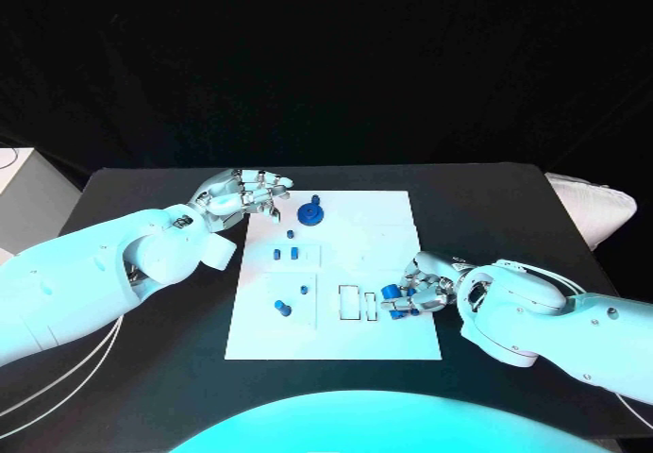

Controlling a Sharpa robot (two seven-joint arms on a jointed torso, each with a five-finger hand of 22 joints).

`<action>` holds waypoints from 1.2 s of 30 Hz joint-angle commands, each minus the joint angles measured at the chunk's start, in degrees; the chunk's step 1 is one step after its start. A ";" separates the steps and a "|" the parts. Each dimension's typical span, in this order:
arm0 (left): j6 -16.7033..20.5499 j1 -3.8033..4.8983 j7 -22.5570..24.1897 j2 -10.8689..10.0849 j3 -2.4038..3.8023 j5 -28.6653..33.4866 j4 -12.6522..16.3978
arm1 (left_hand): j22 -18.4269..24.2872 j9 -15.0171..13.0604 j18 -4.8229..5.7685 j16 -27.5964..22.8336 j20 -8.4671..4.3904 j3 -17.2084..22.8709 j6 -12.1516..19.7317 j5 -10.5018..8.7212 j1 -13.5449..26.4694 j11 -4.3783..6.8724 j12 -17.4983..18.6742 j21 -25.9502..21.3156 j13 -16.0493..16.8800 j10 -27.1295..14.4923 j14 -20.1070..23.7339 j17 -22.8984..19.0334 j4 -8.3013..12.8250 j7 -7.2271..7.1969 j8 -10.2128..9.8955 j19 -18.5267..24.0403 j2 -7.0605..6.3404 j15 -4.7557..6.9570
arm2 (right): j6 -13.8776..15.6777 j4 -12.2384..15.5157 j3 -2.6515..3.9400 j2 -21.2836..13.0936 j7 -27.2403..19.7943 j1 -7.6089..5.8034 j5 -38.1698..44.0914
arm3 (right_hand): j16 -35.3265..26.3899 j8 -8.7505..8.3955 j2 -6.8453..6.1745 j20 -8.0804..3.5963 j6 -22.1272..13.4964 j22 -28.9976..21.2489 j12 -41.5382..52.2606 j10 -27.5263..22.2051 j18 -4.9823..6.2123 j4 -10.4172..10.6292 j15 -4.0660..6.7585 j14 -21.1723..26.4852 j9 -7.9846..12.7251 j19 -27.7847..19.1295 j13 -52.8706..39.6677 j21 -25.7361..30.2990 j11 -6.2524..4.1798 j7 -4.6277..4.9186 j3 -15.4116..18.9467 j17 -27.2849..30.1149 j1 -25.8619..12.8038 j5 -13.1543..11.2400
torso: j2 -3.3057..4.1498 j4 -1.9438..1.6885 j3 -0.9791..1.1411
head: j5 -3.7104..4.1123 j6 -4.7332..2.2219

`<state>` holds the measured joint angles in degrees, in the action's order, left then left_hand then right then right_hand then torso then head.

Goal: Assemble the parts on the task board

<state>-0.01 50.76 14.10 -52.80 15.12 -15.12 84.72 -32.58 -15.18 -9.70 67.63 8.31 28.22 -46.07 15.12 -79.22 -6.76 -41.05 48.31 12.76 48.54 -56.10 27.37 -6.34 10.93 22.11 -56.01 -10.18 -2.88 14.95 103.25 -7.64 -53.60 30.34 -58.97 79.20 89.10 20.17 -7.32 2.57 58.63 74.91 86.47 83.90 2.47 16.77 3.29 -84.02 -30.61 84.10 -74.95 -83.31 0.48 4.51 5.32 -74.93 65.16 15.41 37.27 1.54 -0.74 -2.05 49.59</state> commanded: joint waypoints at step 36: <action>-1.84 -0.02 0.16 0.40 0.05 -0.09 -0.16 | 0.18 0.08 -0.86 -0.29 -0.07 0.04 0.43 0.22 0.58 -0.11 -0.18 -0.53 -0.11 -0.47 0.34 0.09 -0.40 -0.19 0.21 -0.28 0.32 -0.03 | 3.99 3.68 0.15 2.21 -1.12 -2.89 -14.53 | 0.60 -0.44 -0.27 -0.64 0.93 12.12 -0.21 3.62 -1.39 -0.04 0.77 -5.81 2.01 4.48 -11.69 -2.02 -0.80 -0.49 -9.95 -14.39 4.17 15.26 | 0.02 0.02 -0.03 | 0.05 -0.56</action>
<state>-0.65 50.75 13.96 -52.58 15.12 -15.15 84.53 -32.48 -15.19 -9.70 67.63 8.30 28.22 -45.87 15.12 -78.92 -6.76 -41.05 48.03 12.71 48.55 -56.10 27.40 -6.33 10.74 22.10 -56.01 -9.88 -2.88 20.04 107.16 -7.49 -51.68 29.84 -61.83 66.38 89.32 19.52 -7.64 2.36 58.79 74.93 86.47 83.90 1.69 16.74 3.71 -84.02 -28.62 83.90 -74.92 -85.09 0.06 4.48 -4.39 -74.91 69.71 30.72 37.23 1.59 -0.80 -2.03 49.04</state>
